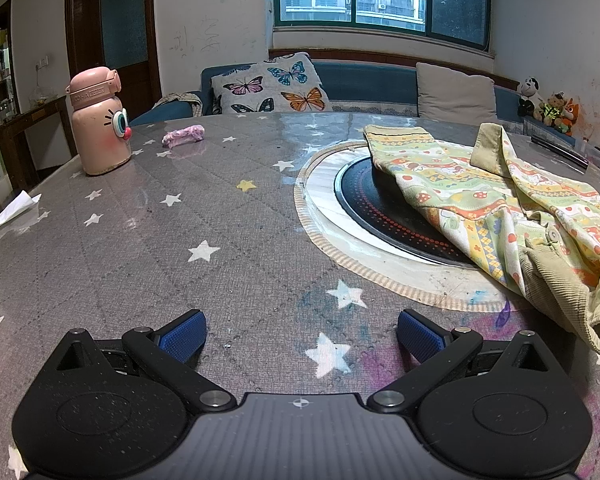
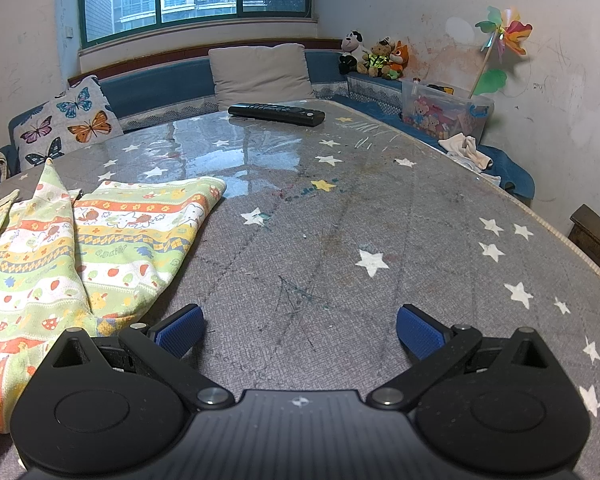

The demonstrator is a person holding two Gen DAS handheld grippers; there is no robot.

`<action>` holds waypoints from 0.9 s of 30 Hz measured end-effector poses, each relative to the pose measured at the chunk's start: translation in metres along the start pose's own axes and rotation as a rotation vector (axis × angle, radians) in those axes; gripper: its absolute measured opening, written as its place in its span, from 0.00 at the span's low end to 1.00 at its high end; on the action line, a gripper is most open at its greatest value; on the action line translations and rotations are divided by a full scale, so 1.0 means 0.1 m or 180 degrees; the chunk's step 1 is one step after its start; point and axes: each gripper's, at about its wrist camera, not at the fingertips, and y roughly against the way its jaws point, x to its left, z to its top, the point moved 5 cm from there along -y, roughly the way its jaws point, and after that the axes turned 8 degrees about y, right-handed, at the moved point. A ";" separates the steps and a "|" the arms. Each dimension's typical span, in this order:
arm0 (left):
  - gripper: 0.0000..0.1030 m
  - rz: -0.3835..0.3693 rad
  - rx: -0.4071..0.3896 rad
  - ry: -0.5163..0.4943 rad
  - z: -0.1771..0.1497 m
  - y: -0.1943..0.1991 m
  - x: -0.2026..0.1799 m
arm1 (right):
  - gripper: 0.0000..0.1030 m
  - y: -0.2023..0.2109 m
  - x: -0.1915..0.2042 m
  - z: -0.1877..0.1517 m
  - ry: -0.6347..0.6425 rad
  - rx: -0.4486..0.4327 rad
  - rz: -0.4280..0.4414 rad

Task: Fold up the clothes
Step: 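Move both grippers toward the pastel striped garment on the table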

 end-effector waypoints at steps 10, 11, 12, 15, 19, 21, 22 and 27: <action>1.00 0.0109 -0.0031 0.0005 -0.03 0.04 -0.01 | 1.00 0.10 0.03 -0.04 0.0159 0.0005 0.0186; 1.00 0.0147 -0.0034 0.0022 -0.04 0.05 -0.02 | 1.00 0.14 0.04 -0.06 0.0189 -0.0001 0.0225; 1.00 0.0181 -0.0040 0.0026 -0.05 0.08 -0.04 | 1.00 0.17 0.05 -0.08 0.0219 -0.0008 0.0265; 1.00 0.0212 -0.0034 0.0027 -0.08 0.14 -0.09 | 1.00 0.28 0.10 -0.15 0.0326 -0.0038 0.0387; 1.00 0.0189 0.0013 0.0085 -0.15 0.23 -0.17 | 1.00 0.44 0.15 -0.22 0.0439 -0.0079 0.0560; 1.00 0.0201 0.0010 0.0069 -0.17 0.27 -0.22 | 1.00 0.53 0.19 -0.27 0.0481 -0.0109 0.0635; 1.00 0.0201 0.0011 0.0067 -0.18 0.29 -0.24 | 1.00 0.57 0.21 -0.29 0.0514 -0.0126 0.0662; 1.00 0.0139 0.0032 0.0073 -0.21 0.37 -0.36 | 1.00 0.77 0.33 -0.39 0.0663 -0.0210 0.0821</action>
